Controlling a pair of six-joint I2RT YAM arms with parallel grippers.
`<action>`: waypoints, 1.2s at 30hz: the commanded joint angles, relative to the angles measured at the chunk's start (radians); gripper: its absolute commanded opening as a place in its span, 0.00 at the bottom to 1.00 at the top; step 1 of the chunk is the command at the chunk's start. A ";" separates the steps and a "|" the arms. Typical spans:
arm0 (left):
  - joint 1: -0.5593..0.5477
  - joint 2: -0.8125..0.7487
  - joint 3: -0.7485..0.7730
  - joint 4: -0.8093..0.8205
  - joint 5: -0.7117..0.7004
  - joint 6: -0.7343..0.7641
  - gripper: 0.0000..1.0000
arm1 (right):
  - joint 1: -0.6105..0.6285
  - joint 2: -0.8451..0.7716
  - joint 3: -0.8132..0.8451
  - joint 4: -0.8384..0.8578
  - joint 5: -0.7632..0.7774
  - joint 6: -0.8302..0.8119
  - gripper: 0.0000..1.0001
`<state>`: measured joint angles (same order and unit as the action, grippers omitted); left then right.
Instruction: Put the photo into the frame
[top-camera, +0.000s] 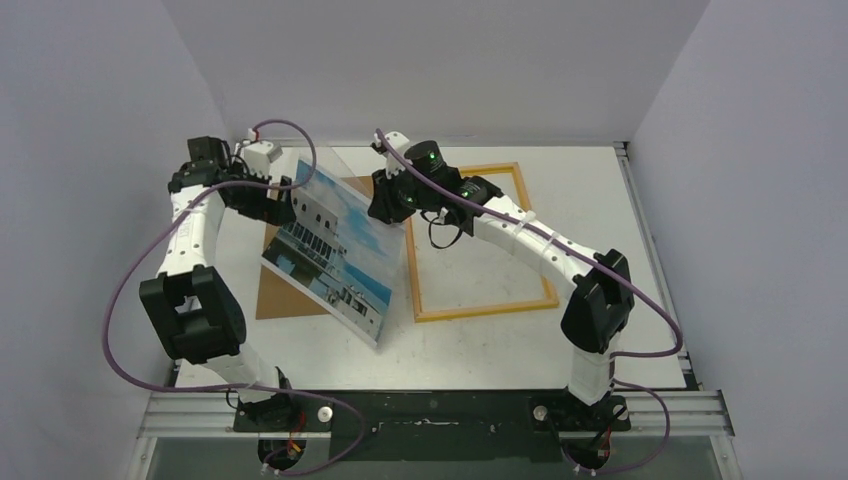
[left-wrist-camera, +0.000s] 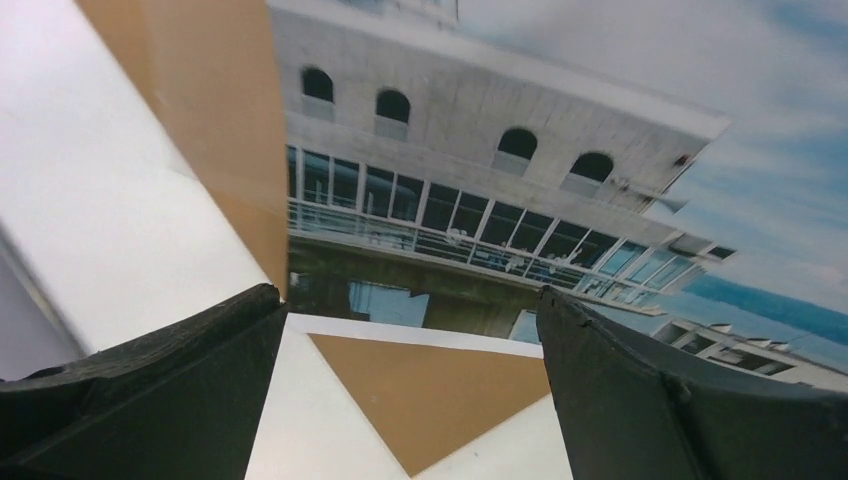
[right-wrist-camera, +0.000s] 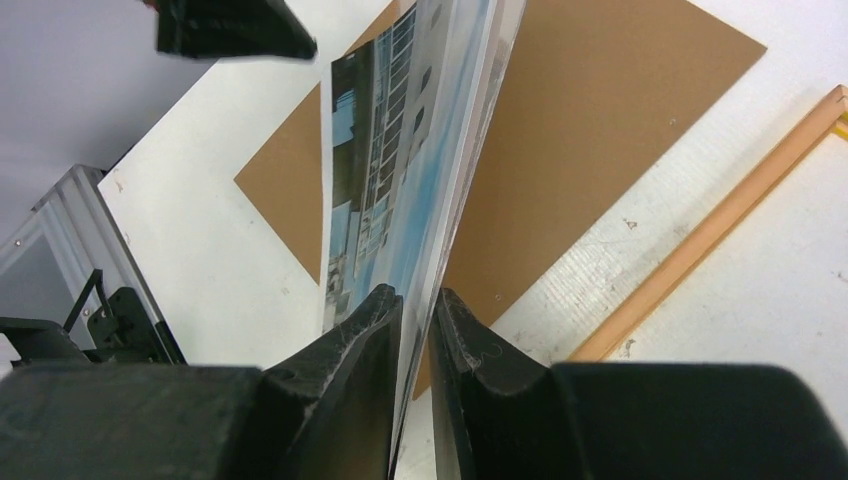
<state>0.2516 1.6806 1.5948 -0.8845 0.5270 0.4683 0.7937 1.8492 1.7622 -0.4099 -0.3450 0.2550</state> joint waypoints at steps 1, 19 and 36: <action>-0.010 -0.026 -0.206 0.151 -0.133 0.052 0.96 | 0.005 -0.032 0.036 0.003 0.003 0.034 0.19; 0.066 0.017 -0.506 0.380 -0.325 0.176 0.97 | -0.126 -0.045 -0.190 0.182 -0.123 0.240 0.29; 0.057 0.045 -0.574 0.462 -0.376 0.199 0.98 | -0.183 0.024 -0.248 0.179 -0.086 0.246 0.25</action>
<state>0.3149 1.7058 1.0294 -0.4770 0.1650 0.6464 0.6178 1.8503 1.4849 -0.1932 -0.5011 0.5610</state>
